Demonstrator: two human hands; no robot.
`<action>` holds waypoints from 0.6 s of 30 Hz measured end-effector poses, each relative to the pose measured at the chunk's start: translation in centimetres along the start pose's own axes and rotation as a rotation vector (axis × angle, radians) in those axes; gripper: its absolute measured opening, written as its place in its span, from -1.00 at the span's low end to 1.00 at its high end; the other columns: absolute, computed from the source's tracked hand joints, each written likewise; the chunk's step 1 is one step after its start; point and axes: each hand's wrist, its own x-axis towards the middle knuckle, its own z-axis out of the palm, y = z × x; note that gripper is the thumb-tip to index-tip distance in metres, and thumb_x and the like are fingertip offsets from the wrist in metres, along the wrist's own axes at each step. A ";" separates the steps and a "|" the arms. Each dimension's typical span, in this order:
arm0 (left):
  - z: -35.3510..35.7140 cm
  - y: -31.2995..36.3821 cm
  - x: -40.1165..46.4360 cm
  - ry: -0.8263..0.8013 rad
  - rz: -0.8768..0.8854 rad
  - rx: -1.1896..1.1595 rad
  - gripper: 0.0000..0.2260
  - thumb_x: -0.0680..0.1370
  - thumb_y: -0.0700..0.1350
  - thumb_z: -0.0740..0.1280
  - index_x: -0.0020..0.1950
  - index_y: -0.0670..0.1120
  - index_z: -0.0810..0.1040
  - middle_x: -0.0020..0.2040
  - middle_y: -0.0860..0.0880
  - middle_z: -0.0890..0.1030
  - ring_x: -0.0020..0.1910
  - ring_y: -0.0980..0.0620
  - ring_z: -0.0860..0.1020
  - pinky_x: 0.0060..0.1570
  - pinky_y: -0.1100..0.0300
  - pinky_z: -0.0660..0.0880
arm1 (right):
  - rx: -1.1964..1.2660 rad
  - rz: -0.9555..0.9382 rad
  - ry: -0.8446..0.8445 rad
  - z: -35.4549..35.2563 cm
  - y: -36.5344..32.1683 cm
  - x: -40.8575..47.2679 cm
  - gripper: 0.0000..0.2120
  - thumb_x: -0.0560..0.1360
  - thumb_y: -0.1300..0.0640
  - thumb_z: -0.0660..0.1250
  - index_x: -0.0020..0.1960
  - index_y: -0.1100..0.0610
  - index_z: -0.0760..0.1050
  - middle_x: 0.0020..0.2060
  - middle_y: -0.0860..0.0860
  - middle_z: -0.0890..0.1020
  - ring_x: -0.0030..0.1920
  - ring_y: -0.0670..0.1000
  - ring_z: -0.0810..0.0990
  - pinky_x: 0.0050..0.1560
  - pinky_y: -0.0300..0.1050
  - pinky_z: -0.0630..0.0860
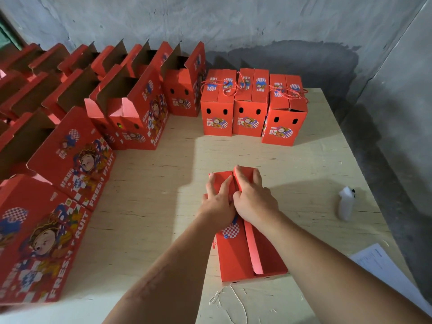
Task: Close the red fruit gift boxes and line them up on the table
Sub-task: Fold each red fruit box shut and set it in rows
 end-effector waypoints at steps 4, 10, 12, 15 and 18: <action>0.3 -0.6 0.2 0.012 0.032 -0.061 -0.41 0.65 0.02 0.10 0.65 0.29 -0.02 0.65 0.01 -0.26 0.58 -0.32 0.11 0.48 -0.18 0.22 | 0.006 -0.005 -0.020 -0.1 0.4 0.6 -0.39 0.63 -0.15 0.11 0.57 -0.41 -0.12 0.63 -0.03 -0.06 0.41 0.27 0.36 0.28 0.21 0.46; -0.1 -1.3 0.5 -0.032 0.110 -0.025 -0.53 0.71 -0.04 0.06 0.64 0.14 0.20 0.67 -0.02 -0.20 0.62 -0.33 -0.05 0.54 -0.26 0.16 | -0.063 -0.072 0.050 0.5 1.0 0.8 -0.44 0.67 -0.21 0.08 0.59 -0.36 -0.09 0.61 0.03 0.03 0.37 0.22 0.43 0.20 0.15 0.52; -0.1 -0.7 0.3 -0.012 0.061 -0.011 -0.51 0.71 0.02 0.05 0.66 0.21 0.09 0.67 -0.02 -0.21 0.61 -0.33 0.05 0.52 -0.20 0.23 | -0.068 -0.056 0.016 0.0 0.7 1.3 -0.45 0.67 -0.17 0.09 0.59 -0.34 -0.04 0.58 0.04 0.06 0.33 0.23 0.47 0.19 0.14 0.51; 0.0 -0.1 -0.2 0.022 0.023 -0.038 -0.52 0.71 0.09 0.05 0.63 0.31 0.05 0.66 -0.03 -0.21 0.57 -0.32 0.17 0.45 -0.19 0.33 | -0.054 -0.063 -0.006 -0.7 0.5 1.5 -0.45 0.65 -0.12 0.10 0.60 -0.29 0.03 0.50 0.08 0.17 0.24 0.26 0.55 0.16 0.13 0.54; -0.4 0.1 -0.5 0.007 0.031 -0.029 -0.50 0.70 0.08 0.05 0.62 0.37 0.02 0.65 0.00 -0.26 0.54 -0.31 0.21 0.43 -0.18 0.36 | -0.120 -0.064 0.029 -0.5 0.1 1.2 -0.44 0.67 -0.12 0.09 0.62 -0.26 -0.01 0.53 0.09 0.16 0.22 0.22 0.57 0.12 0.11 0.58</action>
